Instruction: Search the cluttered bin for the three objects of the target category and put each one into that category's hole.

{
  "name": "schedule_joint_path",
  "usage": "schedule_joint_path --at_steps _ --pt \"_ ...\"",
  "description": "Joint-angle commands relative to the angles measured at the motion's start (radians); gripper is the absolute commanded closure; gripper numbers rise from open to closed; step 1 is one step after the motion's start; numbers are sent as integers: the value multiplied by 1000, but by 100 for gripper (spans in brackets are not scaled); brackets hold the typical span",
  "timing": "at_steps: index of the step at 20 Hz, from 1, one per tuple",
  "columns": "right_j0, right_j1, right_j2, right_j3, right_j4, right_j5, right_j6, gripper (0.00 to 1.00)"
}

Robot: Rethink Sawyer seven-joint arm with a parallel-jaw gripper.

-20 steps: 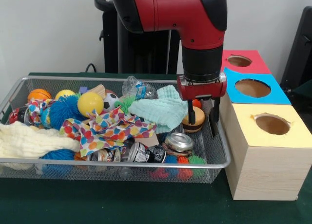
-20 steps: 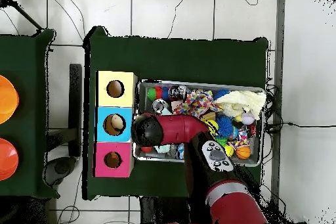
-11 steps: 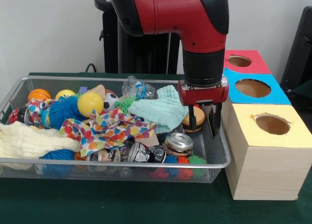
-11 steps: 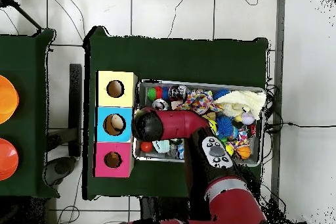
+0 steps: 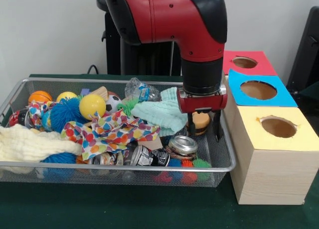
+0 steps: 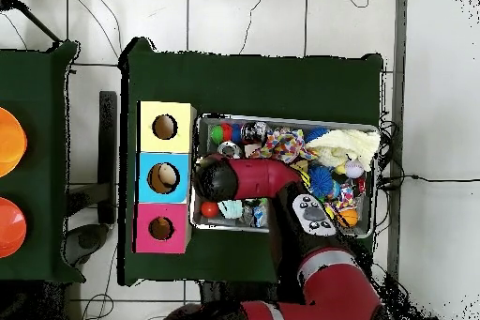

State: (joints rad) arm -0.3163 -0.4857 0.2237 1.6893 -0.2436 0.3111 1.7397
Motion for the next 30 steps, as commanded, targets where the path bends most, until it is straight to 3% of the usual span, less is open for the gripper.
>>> schedule_joint_path --at_steps 1,5,14,20,30 --pt "-51 97 75 12 -26 36 12 0" --pt "-101 88 109 42 -37 31 -15 0" --pt "-173 37 108 50 -74 121 -95 0" --pt "-162 19 100 55 -82 142 -79 0" --pt "-260 -34 76 -14 -185 283 -244 0"
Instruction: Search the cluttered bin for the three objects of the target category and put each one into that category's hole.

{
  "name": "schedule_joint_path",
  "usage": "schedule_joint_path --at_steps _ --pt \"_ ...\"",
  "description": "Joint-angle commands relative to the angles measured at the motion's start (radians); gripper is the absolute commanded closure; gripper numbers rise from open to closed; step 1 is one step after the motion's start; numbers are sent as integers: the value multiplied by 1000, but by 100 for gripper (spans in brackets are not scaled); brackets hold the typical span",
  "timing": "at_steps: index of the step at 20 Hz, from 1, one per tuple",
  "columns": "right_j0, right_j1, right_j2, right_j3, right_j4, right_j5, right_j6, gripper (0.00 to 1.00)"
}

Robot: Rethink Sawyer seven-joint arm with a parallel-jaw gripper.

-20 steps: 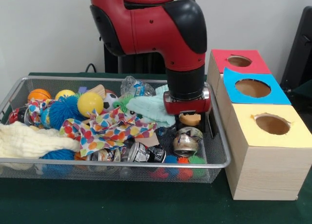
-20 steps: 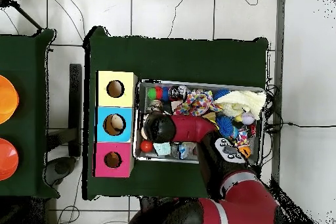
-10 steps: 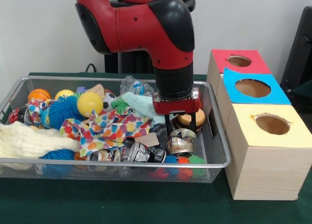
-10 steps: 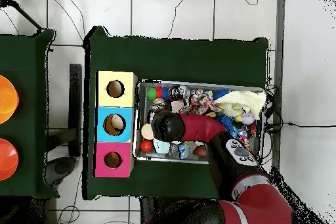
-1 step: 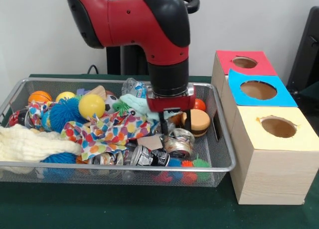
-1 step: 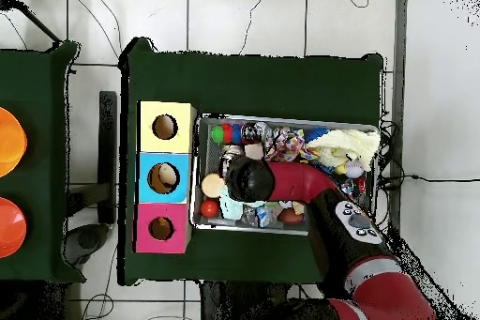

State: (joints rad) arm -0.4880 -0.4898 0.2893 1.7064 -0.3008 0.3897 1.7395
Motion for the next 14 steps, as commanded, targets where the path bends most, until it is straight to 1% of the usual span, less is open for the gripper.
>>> schedule_joint_path --at_steps 1,5,8,14 --pt "-100 -31 13 -43 -139 219 -265 0" --pt "-162 -26 52 -80 -178 275 -340 0" --pt "-178 -13 71 -116 -209 308 -360 0" --pt "-213 14 118 -152 -253 344 -381 0"
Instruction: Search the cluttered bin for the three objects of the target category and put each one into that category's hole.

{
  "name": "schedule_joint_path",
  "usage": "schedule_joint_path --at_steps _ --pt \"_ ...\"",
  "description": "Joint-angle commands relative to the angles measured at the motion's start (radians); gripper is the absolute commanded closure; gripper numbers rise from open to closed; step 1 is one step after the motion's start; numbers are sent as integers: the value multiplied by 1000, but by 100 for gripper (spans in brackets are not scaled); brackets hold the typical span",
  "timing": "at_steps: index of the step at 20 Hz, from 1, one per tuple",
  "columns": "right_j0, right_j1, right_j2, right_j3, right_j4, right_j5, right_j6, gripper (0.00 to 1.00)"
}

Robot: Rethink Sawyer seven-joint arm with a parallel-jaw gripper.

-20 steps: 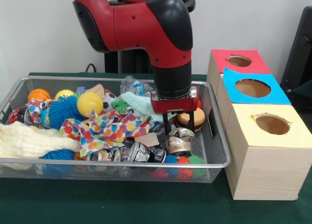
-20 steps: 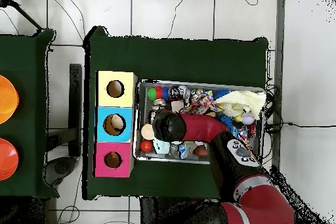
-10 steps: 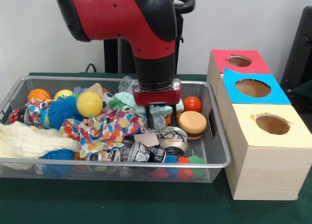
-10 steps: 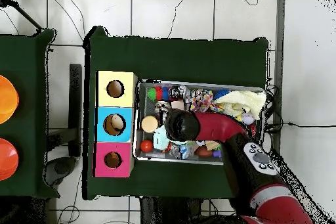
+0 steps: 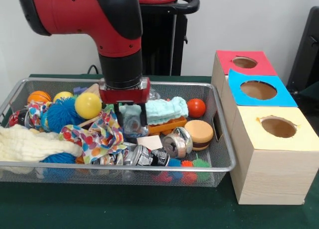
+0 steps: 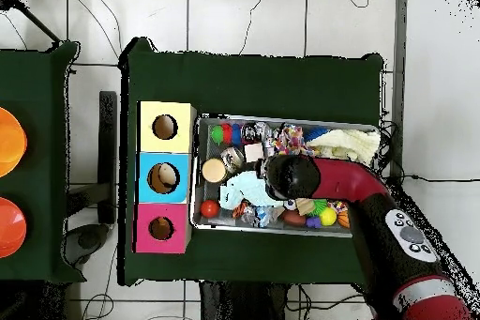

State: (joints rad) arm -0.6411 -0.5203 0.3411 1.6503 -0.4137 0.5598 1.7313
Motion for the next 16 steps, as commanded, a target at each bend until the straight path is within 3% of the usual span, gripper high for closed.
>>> schedule_joint_path --at_steps 1,16 --pt "-66 46 74 -98 -145 179 -375 0" --pt "-143 70 160 -135 -219 246 -411 0"
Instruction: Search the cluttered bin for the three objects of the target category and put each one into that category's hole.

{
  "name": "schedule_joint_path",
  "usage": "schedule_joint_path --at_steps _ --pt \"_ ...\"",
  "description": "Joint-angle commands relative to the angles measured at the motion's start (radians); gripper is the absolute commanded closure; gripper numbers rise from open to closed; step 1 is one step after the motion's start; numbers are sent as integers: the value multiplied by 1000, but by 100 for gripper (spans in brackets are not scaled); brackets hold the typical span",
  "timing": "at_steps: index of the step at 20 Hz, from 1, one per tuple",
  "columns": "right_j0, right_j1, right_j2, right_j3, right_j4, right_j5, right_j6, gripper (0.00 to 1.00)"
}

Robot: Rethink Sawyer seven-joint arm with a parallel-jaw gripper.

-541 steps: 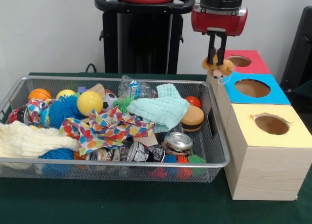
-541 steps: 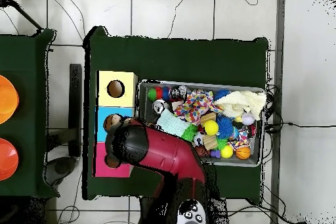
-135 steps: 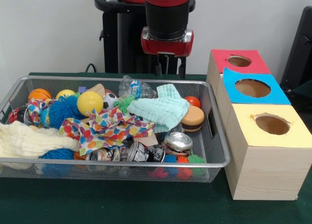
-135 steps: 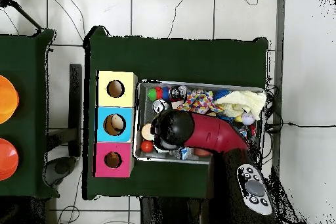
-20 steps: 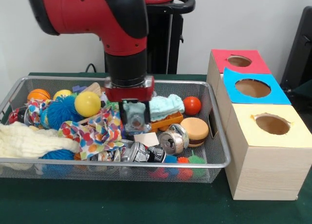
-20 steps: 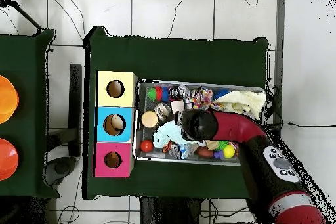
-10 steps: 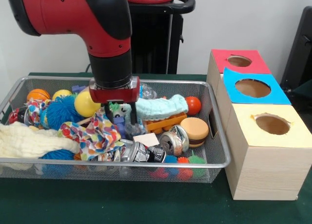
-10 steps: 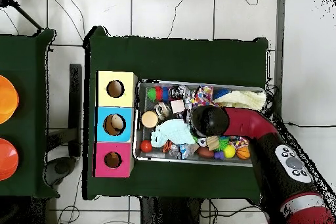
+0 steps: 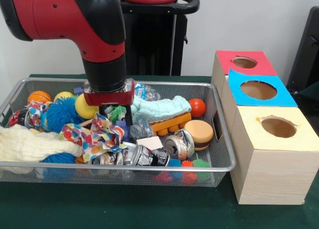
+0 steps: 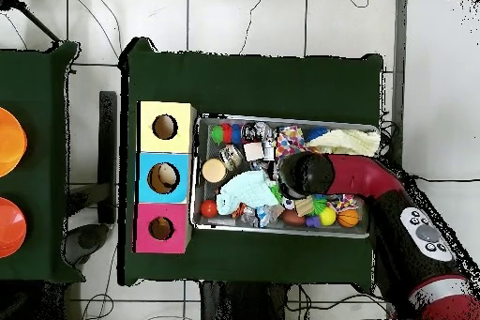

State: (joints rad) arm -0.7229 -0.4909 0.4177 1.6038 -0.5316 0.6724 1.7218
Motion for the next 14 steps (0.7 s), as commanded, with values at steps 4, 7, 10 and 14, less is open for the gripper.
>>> schedule_joint_path --at_steps 4,7,10,14 --pt "-76 41 99 -95 -113 152 -418 0" --pt "-88 44 111 -103 -118 167 -438 0" --pt "-96 41 119 -102 -125 178 -452 0" --pt "-94 44 118 -94 -141 164 -451 0"
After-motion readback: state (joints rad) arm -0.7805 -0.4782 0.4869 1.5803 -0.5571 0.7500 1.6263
